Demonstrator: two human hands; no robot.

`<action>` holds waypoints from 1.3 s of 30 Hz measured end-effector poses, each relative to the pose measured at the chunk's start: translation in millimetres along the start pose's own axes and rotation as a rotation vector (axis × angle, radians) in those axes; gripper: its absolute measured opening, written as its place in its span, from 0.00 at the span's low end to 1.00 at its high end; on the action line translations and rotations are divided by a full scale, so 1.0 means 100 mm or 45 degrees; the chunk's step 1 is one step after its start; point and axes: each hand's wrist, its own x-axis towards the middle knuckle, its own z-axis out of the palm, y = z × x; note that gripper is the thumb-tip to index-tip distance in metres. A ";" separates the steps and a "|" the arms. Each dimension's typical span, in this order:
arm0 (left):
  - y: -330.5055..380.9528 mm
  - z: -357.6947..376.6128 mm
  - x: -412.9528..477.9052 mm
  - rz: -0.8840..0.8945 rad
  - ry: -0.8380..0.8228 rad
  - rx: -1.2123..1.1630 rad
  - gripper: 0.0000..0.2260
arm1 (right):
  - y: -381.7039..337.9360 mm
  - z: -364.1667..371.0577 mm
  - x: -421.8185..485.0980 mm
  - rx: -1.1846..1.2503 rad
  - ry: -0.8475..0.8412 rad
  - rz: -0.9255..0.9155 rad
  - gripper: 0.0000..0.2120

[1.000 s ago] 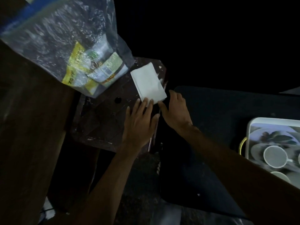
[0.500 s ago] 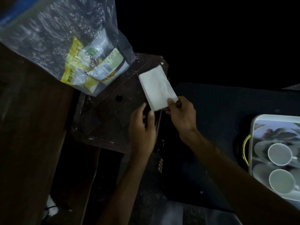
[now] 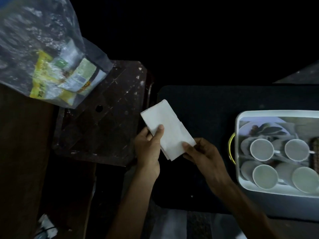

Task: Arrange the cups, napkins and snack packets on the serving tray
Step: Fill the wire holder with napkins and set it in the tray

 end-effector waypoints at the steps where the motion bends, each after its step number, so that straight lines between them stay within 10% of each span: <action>1: -0.03 0.07 -0.06 -0.013 -0.026 0.002 0.02 | 0.00 -0.08 -0.03 0.053 0.004 -0.010 0.10; 12: -0.17 0.85 -0.54 0.181 -0.229 0.202 0.17 | -0.07 -1.19 -0.35 -0.522 0.334 -0.422 0.12; 31: -0.69 3.29 -1.43 1.280 -0.854 0.979 0.05 | 0.04 -3.25 -0.95 -0.761 1.265 -0.614 0.09; 39: -1.14 3.77 -1.44 1.249 -0.917 1.137 0.05 | 0.39 -3.57 -0.81 -0.793 1.211 -0.433 0.12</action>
